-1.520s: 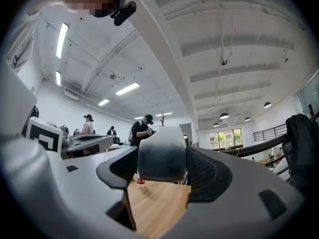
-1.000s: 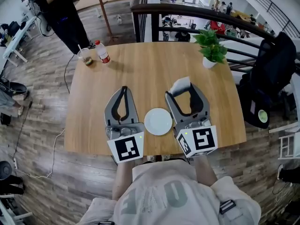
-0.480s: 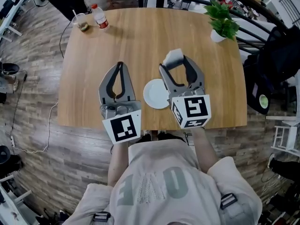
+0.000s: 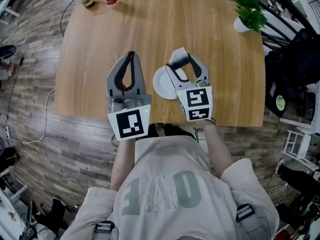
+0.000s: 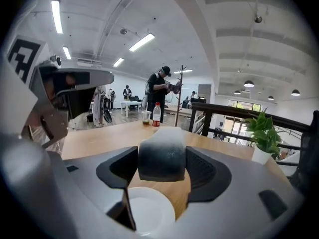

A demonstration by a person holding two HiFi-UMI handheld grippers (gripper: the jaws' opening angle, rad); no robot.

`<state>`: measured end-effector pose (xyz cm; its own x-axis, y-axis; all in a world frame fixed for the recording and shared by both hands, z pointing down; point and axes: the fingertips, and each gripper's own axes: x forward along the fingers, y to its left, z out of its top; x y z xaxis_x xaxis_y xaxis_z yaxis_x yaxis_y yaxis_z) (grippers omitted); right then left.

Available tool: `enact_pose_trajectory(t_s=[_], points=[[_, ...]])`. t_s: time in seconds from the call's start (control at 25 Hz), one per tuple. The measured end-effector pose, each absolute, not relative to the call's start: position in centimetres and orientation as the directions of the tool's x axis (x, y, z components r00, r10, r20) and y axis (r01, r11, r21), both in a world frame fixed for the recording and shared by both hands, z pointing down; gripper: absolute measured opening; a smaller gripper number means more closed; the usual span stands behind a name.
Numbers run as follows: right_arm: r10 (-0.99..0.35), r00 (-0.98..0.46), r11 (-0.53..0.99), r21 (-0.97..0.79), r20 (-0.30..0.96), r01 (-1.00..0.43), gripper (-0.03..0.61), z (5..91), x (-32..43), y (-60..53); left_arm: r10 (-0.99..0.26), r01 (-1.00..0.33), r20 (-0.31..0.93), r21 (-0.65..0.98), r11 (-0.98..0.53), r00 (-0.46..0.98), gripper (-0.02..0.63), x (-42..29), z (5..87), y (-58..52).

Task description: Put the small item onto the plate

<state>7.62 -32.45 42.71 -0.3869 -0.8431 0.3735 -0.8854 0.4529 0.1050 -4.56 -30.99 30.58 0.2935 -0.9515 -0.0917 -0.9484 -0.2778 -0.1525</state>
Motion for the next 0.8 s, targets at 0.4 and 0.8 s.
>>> enact_pose_trajectory(t_s=[0.4, 0.8], points=[[-0.725, -0.377, 0.521, 0.102, 0.577, -0.847, 0.308, 51.2, 6.9, -30.4, -0.962, -0.937, -0.030, -0.236, -0.258, 0.273, 0.009, -5.1, 32.4, -31.1], [-0.583, -0.345, 0.545, 0.039, 0.735, -0.838, 0.308, 57.8, 7.3, -28.8, -0.967, -0.934, -0.018, -0.265, -0.240, 0.253, 0.009, -5.8, 32.7, -31.7]])
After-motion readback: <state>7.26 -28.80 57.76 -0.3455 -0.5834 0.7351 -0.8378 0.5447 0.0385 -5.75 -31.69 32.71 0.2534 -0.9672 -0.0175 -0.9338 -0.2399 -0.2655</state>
